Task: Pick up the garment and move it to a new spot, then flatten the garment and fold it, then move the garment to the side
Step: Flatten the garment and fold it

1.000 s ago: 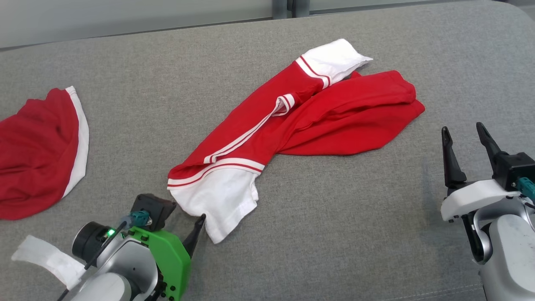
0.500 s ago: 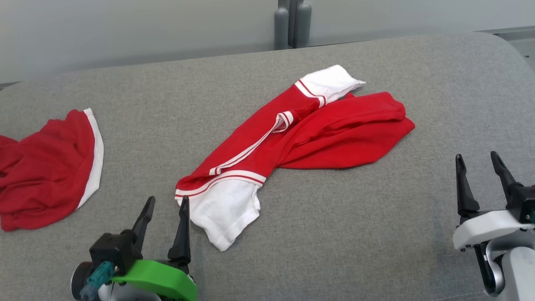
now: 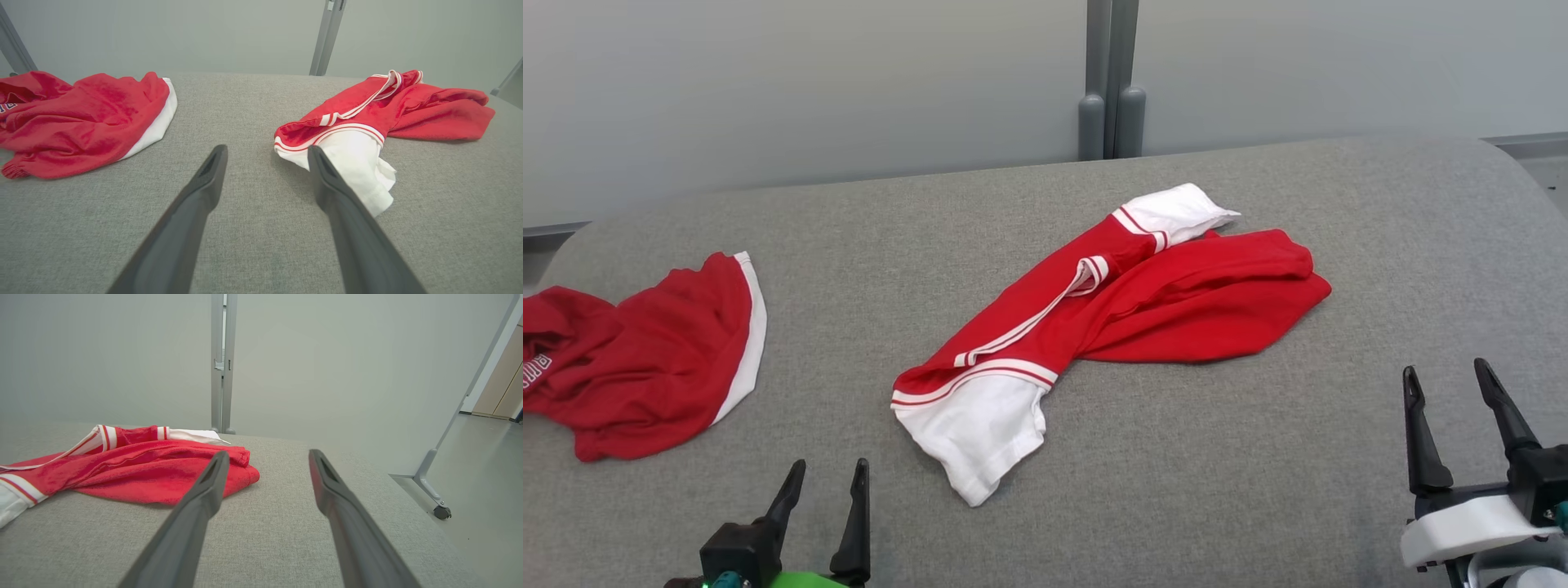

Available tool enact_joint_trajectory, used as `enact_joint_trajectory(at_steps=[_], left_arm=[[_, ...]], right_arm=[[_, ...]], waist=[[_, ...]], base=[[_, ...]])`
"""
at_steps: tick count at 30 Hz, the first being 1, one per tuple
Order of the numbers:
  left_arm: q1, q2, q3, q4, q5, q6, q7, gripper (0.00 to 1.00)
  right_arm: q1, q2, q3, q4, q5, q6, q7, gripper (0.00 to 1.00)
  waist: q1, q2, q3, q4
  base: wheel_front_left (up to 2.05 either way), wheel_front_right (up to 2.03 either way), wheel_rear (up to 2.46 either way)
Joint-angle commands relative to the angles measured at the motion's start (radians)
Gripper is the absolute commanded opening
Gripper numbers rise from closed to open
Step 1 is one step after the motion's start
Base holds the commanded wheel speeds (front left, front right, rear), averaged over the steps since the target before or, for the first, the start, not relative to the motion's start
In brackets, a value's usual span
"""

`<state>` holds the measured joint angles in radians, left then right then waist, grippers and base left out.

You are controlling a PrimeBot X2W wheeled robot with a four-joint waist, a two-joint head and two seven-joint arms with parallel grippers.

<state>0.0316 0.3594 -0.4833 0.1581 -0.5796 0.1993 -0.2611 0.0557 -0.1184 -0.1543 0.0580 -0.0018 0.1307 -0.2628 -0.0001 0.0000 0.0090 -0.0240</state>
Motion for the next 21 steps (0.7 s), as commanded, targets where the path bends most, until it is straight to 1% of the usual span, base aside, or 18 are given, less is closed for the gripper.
enact_joint_trajectory(at_steps=[1, 3, 4, 7, 10, 16, 21], left_arm=[[0.007, -0.016, 0.034, 0.025, 0.036, -0.052, -0.004, 1.00], [0.016, -0.035, 0.068, 0.043, 0.061, -0.079, -0.004, 1.00], [0.016, -0.035, 0.068, 0.043, 0.061, -0.079, -0.004, 1.00], [0.025, -0.060, 0.117, 0.076, 0.107, -0.122, -0.003, 1.00], [0.018, -0.088, 0.159, 0.096, 0.146, -0.157, -0.003, 1.00], [0.014, -0.137, 0.233, 0.121, 0.209, -0.203, -0.004, 1.00], [0.027, -0.165, 0.279, 0.130, 0.253, -0.238, -0.004, 1.00]], right_arm=[[0.018, -0.003, 0.018, -0.016, -0.012, 0.000, -0.003, 1.00], [0.024, -0.002, 0.039, -0.017, -0.015, 0.000, -0.003, 1.00], [0.024, -0.002, 0.039, -0.017, -0.015, 0.000, -0.003, 1.00], [0.027, 0.003, 0.069, -0.012, -0.009, 0.000, -0.003, 1.00], [0.033, 0.007, 0.080, -0.006, -0.001, 0.000, -0.003, 1.00], [0.039, 0.022, 0.077, 0.002, -0.001, 0.000, -0.003, 1.00], [0.030, 0.029, 0.081, 0.009, 0.000, 0.000, -0.003, 1.00]], waist=[[0.0001, 0.0000, -0.012, 0.009], [0.0001, 0.0000, -0.015, 0.008], [0.0001, 0.0000, -0.015, 0.008], [0.0001, 0.0000, -0.018, 0.015], [0.0001, 0.0000, -0.019, 0.035], [0.0001, 0.0000, -0.029, 0.092], [0.0001, 0.0000, -0.035, 0.108]], base=[[0.00, 0.00, 0.00], [0.00, 0.00, 0.00], [0.00, 0.00, 0.00], [0.00, 0.00, 0.00], [0.00, 0.00, 0.00], [0.00, 0.00, 0.00], [0.00, 0.00, 0.00]])
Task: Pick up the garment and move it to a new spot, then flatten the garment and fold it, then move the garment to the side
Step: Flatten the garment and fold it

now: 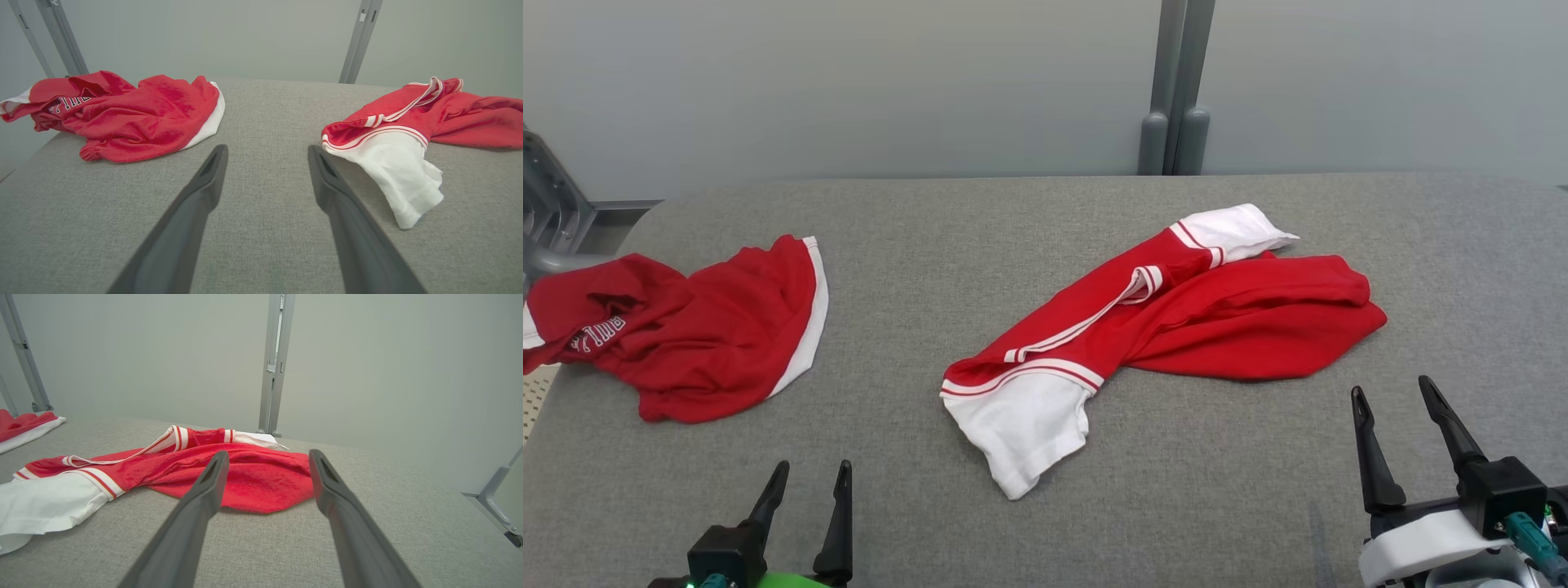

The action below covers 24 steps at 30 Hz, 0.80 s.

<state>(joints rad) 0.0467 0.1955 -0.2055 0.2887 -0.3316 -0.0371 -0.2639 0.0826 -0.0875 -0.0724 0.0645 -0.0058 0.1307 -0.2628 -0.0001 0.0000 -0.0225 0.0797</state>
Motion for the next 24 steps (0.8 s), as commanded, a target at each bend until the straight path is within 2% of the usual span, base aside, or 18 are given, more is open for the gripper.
enact_joint_trajectory(at_steps=[1, 7, 11, 24], left_arm=[[0.014, -0.005, 0.008, 0.002, 0.010, -0.009, -0.001, 1.00], [0.027, -0.008, 0.041, 0.023, 0.038, -0.059, -0.001, 1.00], [0.028, -0.016, 0.064, 0.029, 0.046, -0.077, -0.001, 1.00], [0.025, -0.037, 0.087, 0.037, 0.071, -0.092, -0.001, 1.00]], right_arm=[[0.003, -0.002, 0.002, 0.005, 0.005, 0.000, -0.003, 1.00], [0.014, -0.017, -0.016, 0.029, -0.006, 0.000, -0.003, 1.00], [0.020, -0.013, -0.041, 0.046, 0.003, 0.000, -0.003, 1.00], [0.009, -0.004, -0.066, 0.083, 0.014, 0.000, -0.003, 1.00]], waist=[[0.0001, 0.0000, -0.005, 0.004], [0.0001, 0.0000, -0.006, -0.007], [0.0001, 0.0000, -0.007, -0.010], [0.0001, 0.0000, 0.001, -0.017]], base=[[0.00, 0.00, 0.00], [0.00, 0.00, 0.00], [0.00, 0.00, 0.00], [0.00, 0.00, 0.00]])
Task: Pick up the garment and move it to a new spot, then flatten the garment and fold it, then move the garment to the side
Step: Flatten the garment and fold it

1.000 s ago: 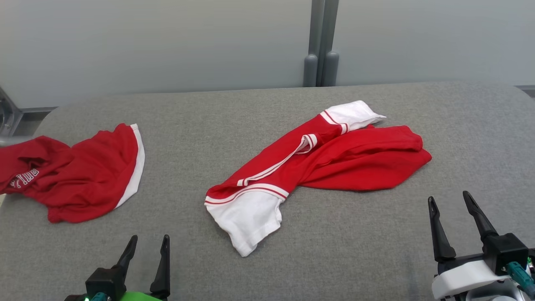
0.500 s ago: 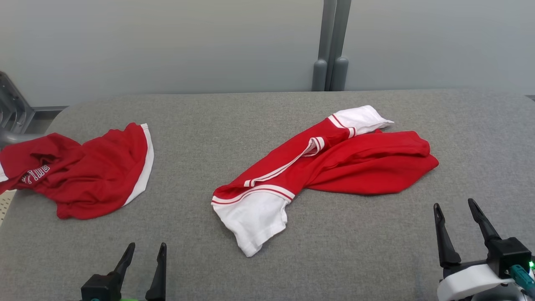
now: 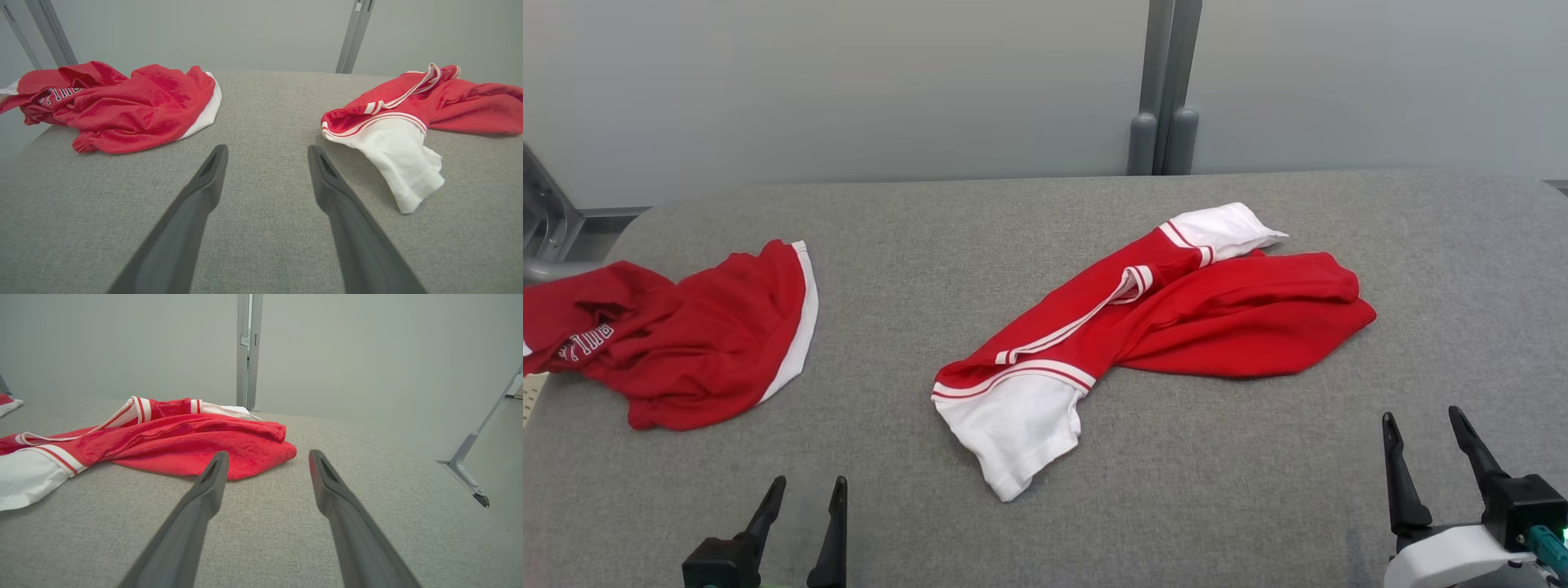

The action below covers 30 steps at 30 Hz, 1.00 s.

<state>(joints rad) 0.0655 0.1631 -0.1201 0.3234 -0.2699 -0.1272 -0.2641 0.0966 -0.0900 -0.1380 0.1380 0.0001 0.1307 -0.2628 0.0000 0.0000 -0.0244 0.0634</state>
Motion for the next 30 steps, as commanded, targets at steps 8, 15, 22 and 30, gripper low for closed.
enact_joint_trajectory(at_steps=[8, 15, 22, 30], left_arm=[[-0.064, -0.058, -0.064, 0.057, -0.045, -0.004, 0.039, 1.00], [-0.175, -0.105, -0.125, 0.087, -0.166, 0.024, 0.206, 1.00], [-0.213, -0.112, -0.189, 0.080, -0.319, 0.068, 0.300, 1.00], [-0.237, -0.111, -0.291, 0.009, -0.402, 0.093, 0.353, 1.00]], right_arm=[[-0.103, -0.034, 0.000, 0.101, 0.017, 0.000, -0.003, 1.00], [-0.263, -0.097, 0.035, 0.185, 0.032, 0.000, -0.003, 1.00], [-0.382, -0.148, 0.085, 0.245, 0.044, 0.000, -0.003, 1.00], [-0.495, -0.202, 0.105, 0.345, 0.044, 0.000, -0.003, 1.00]], waist=[[0.0000, 0.0000, 0.074, -0.003], [0.0000, 0.0000, 0.179, -0.005], [0.0000, 0.0000, 0.222, -0.029], [0.0000, 0.0000, 0.280, -0.033]], base=[[0.00, 0.00, 0.00], [0.00, 0.00, 0.00], [0.00, 0.00, 0.00], [0.00, 0.00, 0.00]])
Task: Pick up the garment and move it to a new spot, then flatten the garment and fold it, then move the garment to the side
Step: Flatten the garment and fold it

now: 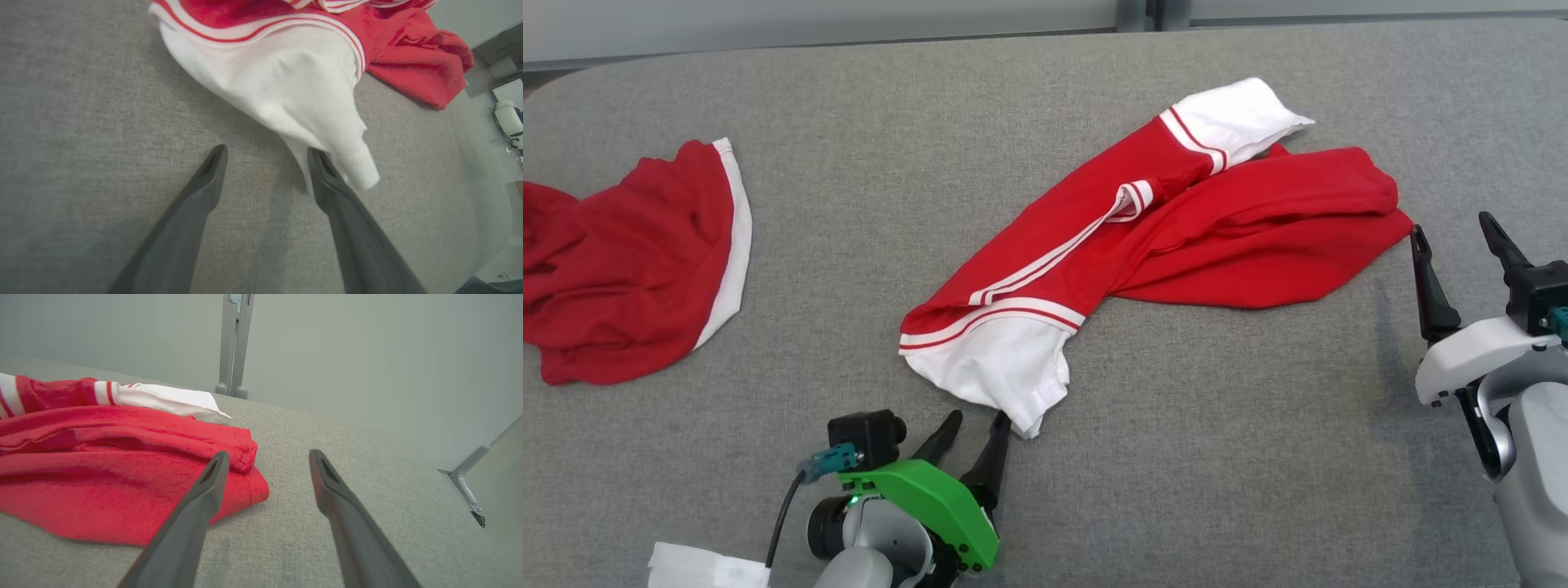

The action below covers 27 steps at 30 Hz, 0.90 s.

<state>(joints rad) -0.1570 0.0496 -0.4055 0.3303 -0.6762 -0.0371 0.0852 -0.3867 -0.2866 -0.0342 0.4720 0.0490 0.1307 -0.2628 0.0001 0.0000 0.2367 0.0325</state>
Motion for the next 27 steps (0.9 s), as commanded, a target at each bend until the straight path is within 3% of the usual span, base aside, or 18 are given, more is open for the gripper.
enact_joint_trajectory(at_steps=[1, 14, 27], left_arm=[[-0.020, 0.002, -0.016, -0.003, 0.000, 0.004, 0.006, 1.00], [-0.045, 0.003, -0.100, -0.091, -0.075, 0.022, 0.036, 1.00], [0.032, 0.073, -0.079, -0.278, -0.134, 0.040, 0.120, 1.00]], right_arm=[[-0.025, -0.009, 0.004, 0.030, -0.010, 0.000, -0.003, 1.00], [-0.180, -0.024, 0.031, 0.198, 0.023, 0.000, -0.003, 1.00], [-0.211, -0.033, 0.053, 0.242, 0.074, 0.000, -0.003, 1.00]], waist=[[-0.0001, 0.0000, 0.025, -0.001], [-0.0001, 0.0000, 0.095, 0.030], [-0.0001, 0.0000, 0.119, 0.071]], base=[[0.00, 0.00, 0.00], [0.00, 0.00, 0.00], [0.00, 0.00, 0.00]])
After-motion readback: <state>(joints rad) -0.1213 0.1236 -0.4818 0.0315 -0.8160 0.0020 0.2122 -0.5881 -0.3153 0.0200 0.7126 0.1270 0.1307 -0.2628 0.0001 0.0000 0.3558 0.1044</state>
